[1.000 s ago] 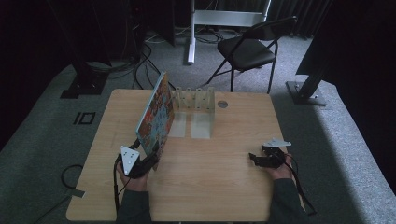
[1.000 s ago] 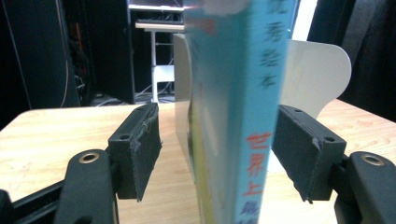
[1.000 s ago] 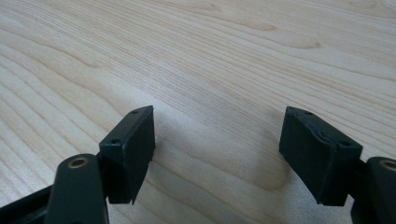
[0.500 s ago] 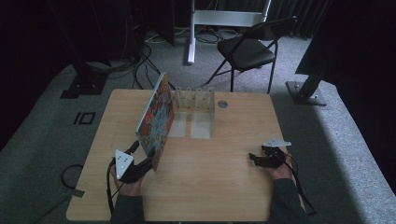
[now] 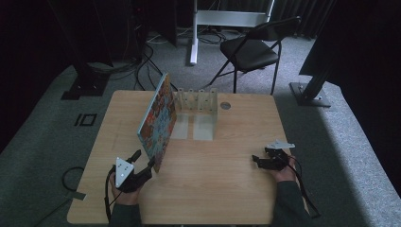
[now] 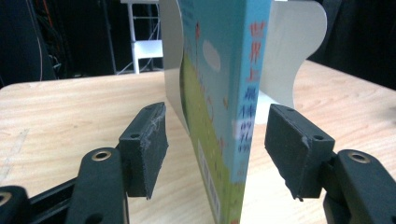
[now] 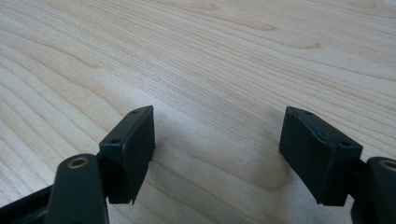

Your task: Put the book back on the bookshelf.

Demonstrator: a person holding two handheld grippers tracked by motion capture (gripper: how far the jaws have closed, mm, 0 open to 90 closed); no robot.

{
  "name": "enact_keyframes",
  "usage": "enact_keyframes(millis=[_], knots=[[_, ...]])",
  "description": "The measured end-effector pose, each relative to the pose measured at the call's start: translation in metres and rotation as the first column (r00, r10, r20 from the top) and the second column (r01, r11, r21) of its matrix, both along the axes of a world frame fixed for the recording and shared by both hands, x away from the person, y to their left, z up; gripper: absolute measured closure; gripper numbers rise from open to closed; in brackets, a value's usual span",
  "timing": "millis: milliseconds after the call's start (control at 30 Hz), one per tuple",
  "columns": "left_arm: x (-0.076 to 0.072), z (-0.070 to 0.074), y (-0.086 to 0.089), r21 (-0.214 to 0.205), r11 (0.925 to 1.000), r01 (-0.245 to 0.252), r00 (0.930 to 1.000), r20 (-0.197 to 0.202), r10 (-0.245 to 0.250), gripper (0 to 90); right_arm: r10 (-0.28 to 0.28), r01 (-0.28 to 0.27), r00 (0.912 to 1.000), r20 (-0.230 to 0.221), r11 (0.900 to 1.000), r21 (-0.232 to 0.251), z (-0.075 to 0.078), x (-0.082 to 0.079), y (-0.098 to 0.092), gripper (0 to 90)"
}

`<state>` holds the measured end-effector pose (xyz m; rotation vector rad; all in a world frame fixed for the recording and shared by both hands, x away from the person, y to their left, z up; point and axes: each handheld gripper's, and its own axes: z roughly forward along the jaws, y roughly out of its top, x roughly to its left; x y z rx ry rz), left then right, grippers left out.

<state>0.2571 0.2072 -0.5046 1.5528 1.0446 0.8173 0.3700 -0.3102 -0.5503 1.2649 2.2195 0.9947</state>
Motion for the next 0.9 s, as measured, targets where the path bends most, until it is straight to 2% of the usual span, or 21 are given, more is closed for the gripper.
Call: enact_keyframes(millis=[33,200,367,567,767,900], knots=[[0.000,0.000,0.000,0.000,1.0000,0.000,1.0000,0.000,0.000,43.3,0.000,0.000,1.0000,0.000,1.0000,0.000,0.000,0.000,0.000,26.6],[-0.007,-0.006,0.003,0.025,0.9997,-0.007,1.0000,-0.003,0.007,46.8,0.000,0.000,1.0000,0.000,1.0000,0.000,0.000,0.000,0.000,26.6],[-0.012,-0.011,0.005,0.027,0.9996,-0.003,0.9999,-0.013,0.003,52.8,0.000,0.000,1.0000,0.000,1.0000,0.000,0.000,0.000,0.000,26.6],[-0.015,-0.016,0.010,0.035,0.9994,-0.005,0.9991,-0.041,0.006,62.2,0.000,0.000,1.0000,0.000,1.0000,0.000,0.000,0.000,0.000,26.6],[-0.014,-0.019,0.014,0.034,0.9990,-0.028,0.9971,-0.070,0.030,61.7,0.000,0.000,1.0000,0.000,1.0000,0.000,0.000,0.000,0.000,26.6],[-0.011,-0.022,0.017,0.036,0.9978,-0.055,0.9928,-0.104,0.059,61.0,0.000,0.000,1.0000,0.000,1.0000,0.000,0.000,0.000,0.000,26.6]])
